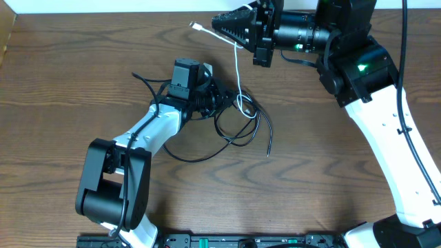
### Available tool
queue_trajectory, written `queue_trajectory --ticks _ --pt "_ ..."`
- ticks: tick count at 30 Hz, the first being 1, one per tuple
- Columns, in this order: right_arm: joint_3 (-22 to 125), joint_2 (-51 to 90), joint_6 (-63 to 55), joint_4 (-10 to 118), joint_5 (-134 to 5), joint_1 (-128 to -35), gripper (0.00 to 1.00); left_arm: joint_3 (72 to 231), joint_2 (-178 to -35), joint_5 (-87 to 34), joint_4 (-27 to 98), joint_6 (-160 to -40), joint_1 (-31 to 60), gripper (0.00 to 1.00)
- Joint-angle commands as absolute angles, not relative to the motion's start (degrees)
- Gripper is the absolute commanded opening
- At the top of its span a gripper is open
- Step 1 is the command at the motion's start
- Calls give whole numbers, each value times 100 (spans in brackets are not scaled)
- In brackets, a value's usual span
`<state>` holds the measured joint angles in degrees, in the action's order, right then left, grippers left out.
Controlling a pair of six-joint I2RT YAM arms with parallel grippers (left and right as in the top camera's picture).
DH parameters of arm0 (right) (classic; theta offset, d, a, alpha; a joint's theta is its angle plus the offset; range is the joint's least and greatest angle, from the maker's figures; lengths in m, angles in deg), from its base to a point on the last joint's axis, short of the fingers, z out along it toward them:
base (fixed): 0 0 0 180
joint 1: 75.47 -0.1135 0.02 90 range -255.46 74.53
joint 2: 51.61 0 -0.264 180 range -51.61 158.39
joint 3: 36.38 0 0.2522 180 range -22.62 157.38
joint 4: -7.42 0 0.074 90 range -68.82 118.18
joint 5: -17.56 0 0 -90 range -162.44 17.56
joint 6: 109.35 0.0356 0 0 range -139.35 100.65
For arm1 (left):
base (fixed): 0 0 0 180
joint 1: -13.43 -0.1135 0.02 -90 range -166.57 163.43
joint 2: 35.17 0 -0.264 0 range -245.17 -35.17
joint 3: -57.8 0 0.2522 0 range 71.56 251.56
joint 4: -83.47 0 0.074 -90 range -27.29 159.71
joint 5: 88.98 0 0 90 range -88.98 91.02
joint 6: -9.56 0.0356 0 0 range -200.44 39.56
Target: Untangle cables
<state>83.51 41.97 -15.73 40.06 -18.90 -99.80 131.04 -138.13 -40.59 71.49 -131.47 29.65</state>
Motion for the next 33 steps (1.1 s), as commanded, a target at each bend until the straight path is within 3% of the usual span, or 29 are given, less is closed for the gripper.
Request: queue_trajectory --ticks 1,13,19,28,33 --pt "8504 4096 -1641 4152 -1980 -9825 1 13085 -13872 -4031 7092 -12469 2920 8" --pt "8504 4096 -1448 5293 -2257 -8848 1 13085 -13872 -4031 5250 -10349 1641 7" --pt "8497 4096 -1586 6257 -3520 -8579 1 13085 -13872 -4052 4461 -9785 837 7" --pt "8488 4099 -1667 7083 -6484 -8562 1 13085 -13872 -4065 4080 -9610 297 7" --pt "8250 4142 -1632 7293 -6620 -8579 1 13085 -13872 -5270 4310 -9613 284 8"
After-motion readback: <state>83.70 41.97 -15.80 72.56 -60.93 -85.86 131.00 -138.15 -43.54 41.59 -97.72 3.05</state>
